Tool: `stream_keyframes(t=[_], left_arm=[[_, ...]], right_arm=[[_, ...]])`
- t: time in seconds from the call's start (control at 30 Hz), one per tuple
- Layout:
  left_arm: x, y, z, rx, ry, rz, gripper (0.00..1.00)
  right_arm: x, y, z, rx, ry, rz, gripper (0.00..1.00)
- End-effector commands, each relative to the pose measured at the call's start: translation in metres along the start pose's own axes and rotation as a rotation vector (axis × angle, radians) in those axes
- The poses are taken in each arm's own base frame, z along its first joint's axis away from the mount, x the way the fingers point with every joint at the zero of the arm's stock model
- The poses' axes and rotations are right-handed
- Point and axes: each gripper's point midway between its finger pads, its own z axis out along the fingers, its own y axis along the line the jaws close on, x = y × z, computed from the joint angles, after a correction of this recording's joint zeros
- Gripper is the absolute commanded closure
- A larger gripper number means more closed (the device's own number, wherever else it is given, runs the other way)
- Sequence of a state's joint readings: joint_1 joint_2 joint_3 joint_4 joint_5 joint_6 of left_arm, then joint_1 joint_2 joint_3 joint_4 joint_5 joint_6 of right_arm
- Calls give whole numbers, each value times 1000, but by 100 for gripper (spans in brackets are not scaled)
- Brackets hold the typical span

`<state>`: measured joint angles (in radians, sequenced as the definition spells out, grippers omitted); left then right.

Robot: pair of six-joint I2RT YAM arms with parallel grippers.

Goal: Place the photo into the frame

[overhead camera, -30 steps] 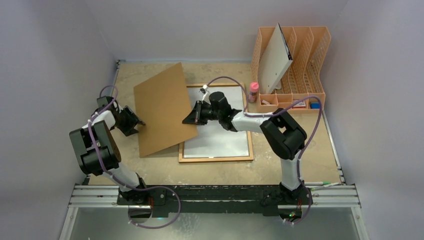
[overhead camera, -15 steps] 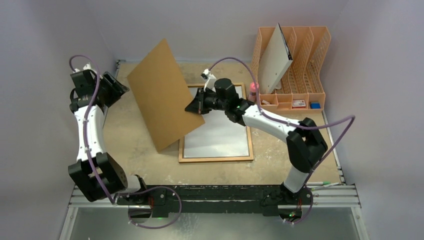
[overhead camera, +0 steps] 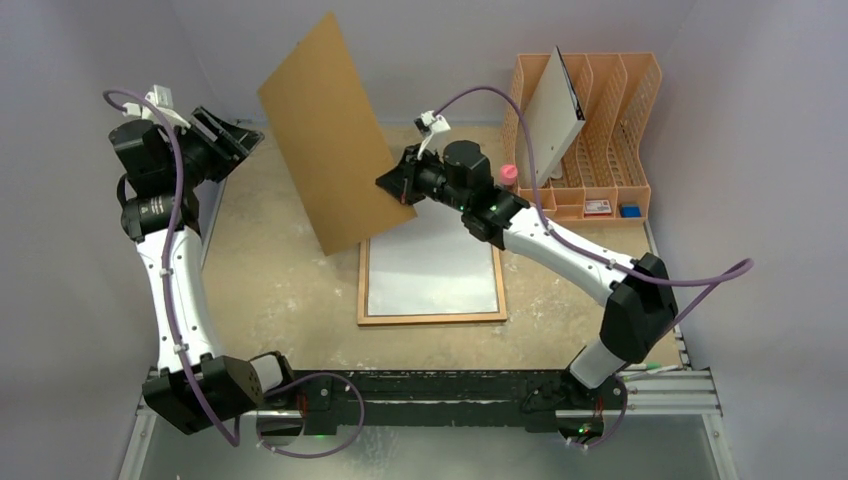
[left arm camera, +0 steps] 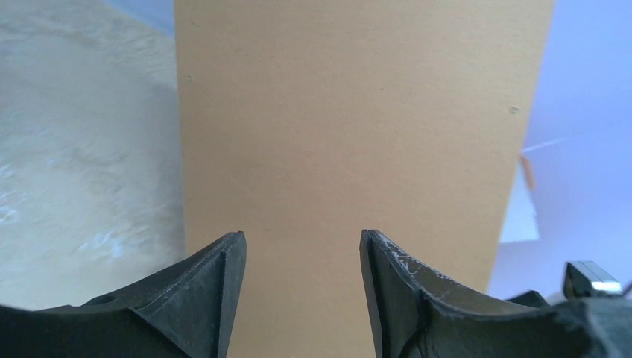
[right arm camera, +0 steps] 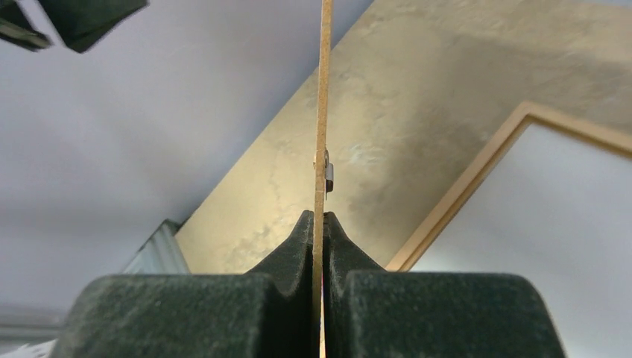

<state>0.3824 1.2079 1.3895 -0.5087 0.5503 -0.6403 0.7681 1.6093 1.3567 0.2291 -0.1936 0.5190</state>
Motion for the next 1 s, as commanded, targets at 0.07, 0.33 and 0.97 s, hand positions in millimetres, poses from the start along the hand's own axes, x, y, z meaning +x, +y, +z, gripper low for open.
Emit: stream_keyframes(t=[0.07,0.33,0.97], left_arm=[[-19,-96,-35,366,-92,43,40],[-11,-155,-50,562,-150,90,27],[12,-183,7,425,-150,199,16]], right_arm=[[-104,42,-33,91,-356,-210,100],[-134,57,-43,206,-515,-324,100],[-115,55,-18,495,-537,-573,100]])
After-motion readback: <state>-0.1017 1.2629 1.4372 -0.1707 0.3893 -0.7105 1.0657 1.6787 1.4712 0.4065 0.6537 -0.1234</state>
